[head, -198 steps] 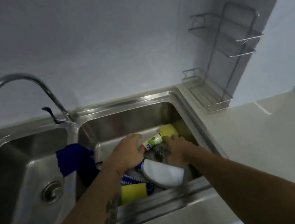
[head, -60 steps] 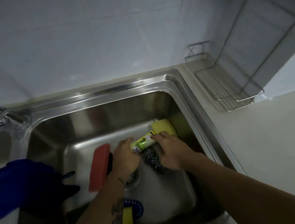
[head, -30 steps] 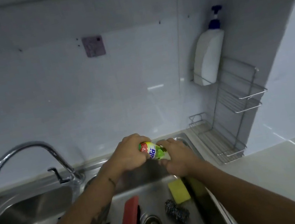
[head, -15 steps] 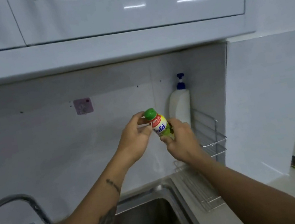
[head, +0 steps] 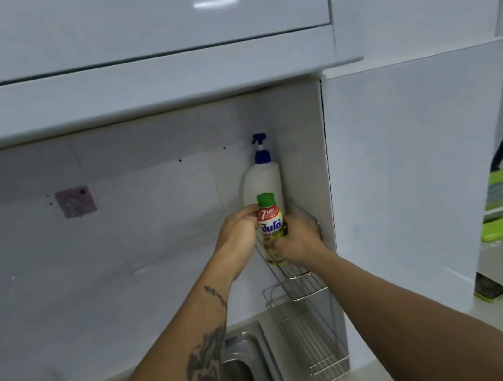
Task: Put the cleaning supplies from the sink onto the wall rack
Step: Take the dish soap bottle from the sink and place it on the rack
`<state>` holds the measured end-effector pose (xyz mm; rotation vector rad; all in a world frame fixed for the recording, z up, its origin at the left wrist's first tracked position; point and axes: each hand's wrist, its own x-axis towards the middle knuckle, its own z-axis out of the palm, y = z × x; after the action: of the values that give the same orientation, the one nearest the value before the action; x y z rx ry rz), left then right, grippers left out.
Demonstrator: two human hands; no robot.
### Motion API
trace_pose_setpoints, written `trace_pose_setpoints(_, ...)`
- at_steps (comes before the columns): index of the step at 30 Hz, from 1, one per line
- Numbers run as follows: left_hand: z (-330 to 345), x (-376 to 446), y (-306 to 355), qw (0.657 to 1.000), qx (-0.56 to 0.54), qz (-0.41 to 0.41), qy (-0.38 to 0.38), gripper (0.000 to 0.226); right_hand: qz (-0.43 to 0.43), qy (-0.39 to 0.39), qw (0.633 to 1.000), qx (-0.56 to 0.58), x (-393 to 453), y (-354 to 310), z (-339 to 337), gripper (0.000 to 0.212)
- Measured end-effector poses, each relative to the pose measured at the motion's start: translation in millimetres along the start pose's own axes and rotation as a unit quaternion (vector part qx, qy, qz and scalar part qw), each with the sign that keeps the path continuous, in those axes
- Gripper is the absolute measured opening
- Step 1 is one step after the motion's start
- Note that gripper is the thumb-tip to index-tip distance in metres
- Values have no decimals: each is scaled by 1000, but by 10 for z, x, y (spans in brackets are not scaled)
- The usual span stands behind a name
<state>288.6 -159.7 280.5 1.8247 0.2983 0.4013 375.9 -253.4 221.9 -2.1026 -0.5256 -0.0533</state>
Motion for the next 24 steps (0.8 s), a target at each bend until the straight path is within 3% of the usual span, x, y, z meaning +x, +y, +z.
trace_pose_setpoints(5, -4, 224, -53, 999, 2, -29, 36, 27, 7, -10, 999, 38, 211, 39, 105, 35)
trace_pose_setpoints(13, -254, 330, -284, 997, 40, -25, 69, 37, 7, 36, 998, 48, 366, 27, 244, 45)
trace_pose_setpoints(18, -532, 192, -537, 995, 21, -43, 82, 26, 11, 19, 998, 59, 330, 45, 226, 48)
trace_pose_setpoints(24, -986, -185, -979, 992, 27, -65, 106, 23, -114, 96, 989, -15, -31, -200, 237, 61)
